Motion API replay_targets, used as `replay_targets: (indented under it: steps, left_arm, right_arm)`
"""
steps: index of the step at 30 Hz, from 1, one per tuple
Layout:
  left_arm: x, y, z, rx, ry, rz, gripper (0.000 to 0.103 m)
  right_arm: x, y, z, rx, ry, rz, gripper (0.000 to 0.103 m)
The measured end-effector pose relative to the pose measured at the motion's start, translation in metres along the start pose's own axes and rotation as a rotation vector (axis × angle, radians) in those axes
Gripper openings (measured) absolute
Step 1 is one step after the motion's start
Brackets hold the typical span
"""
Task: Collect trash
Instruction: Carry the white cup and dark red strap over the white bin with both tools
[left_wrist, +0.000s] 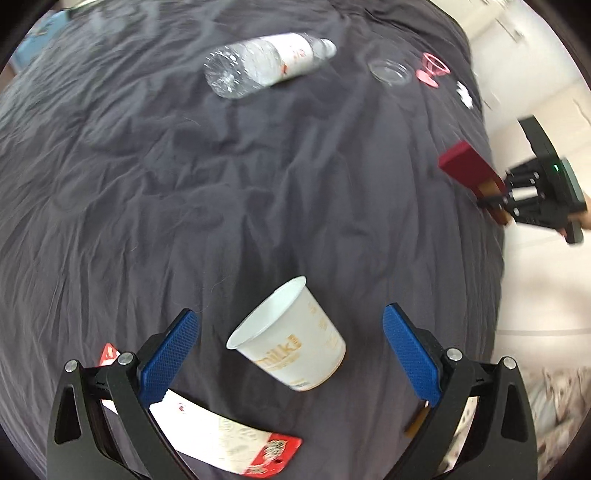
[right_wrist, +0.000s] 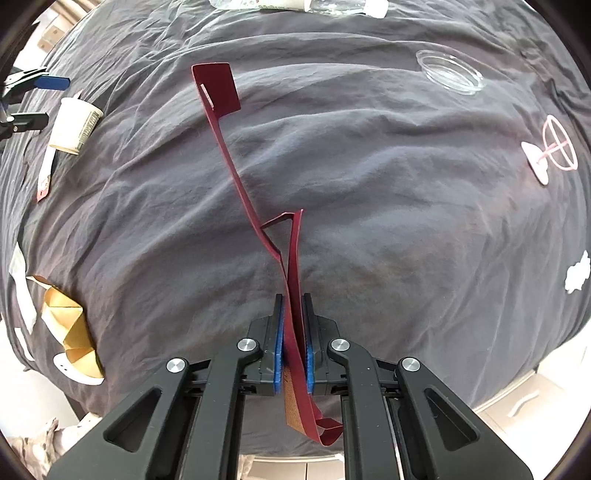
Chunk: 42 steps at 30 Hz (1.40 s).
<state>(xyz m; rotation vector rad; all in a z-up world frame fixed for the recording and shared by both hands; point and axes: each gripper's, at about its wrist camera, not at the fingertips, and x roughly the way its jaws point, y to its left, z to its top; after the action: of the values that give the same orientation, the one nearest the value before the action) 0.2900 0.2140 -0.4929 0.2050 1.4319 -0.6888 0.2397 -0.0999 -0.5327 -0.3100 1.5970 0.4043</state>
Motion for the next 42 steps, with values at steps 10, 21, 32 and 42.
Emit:
replay_targets:
  steps: [10,21,32,42]
  left_arm:
    - [0.011,0.001,0.006,0.188,0.08,-0.036,0.095]
    - [0.036,-0.006,0.002,0.332,0.176,-0.183,0.053]
    - [0.046,-0.015,-0.011,0.319,0.229,-0.262,0.005]
    - [0.017,-0.077,-0.004,0.363,0.147,-0.037,0.005]
  right_arm:
    - [-0.034,0.002,0.035,-0.056,-0.027,0.113,0.008]
    - [-0.033,-0.007,0.045,-0.081,-0.005,0.123,0.008]
    - [-0.025,0.003,0.042,-0.096,-0.028,0.134,0.008]
    - [-0.051,0.002,0.025,-0.092,-0.111,0.105,0.008]
